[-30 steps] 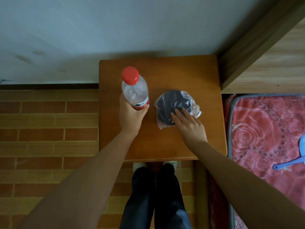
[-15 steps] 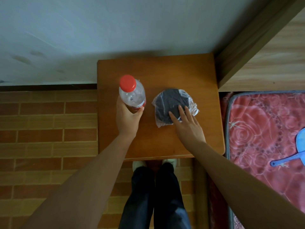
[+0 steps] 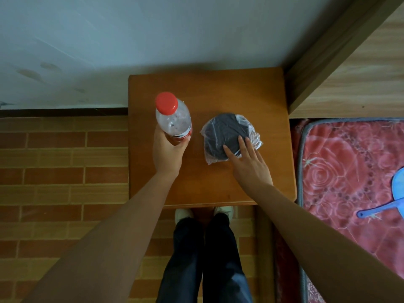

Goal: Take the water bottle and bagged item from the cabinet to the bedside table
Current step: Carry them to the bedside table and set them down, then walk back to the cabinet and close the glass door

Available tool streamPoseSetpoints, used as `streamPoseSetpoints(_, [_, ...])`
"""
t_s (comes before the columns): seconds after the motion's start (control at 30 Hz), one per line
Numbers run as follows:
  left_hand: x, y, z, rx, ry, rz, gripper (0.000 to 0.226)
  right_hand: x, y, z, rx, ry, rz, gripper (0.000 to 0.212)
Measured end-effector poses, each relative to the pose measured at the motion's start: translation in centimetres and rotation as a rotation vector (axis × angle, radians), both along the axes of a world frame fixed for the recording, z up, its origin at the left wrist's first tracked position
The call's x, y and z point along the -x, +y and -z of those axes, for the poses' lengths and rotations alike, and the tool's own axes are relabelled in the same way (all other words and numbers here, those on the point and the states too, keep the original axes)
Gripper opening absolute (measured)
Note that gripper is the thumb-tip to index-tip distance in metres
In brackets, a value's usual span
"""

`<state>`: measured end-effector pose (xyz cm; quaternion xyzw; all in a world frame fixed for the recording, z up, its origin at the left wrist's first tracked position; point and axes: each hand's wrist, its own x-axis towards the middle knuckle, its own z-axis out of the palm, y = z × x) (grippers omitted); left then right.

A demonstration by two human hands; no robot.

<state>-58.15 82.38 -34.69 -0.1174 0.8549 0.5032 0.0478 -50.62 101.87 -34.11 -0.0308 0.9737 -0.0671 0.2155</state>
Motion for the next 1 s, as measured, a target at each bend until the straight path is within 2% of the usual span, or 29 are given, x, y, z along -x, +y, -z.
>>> streamPoseSetpoints(0.23, [-0.1, -0.3, -0.9, 0.056, -0.054, -0.003, 0.067, 0.2, 0.0, -1.6, 0.013, 0.045, -0.011, 0.064])
streamPoseSetpoints(0.37, [-1.1, -1.3, -2.9, 0.12, -0.136, -0.005, 0.067, 0.7, -0.5, -4.2, 0.05, 0.207, 0.056, 0.057])
streamPoseSetpoints(0.5, [-1.8, -3.4, -7.3, 0.158, -0.132, 0.029, 0.054, 1.6, -1.6, -8.8, 0.208, 0.411, 0.117, 0.037])
streamPoseSetpoints(0.7, [-1.7, -7.9, -16.9, 0.243, 0.025, 0.111, 0.035, 3.6, -3.7, -19.6, 0.375, 0.705, 0.153, 0.032])
streamPoseSetpoints(1.0, [-4.5, -15.0, -32.7, 0.536, 0.274, 0.211, 0.032, 4.9, -11.1, -32.6, 0.554, 0.66, -0.159, 0.033])
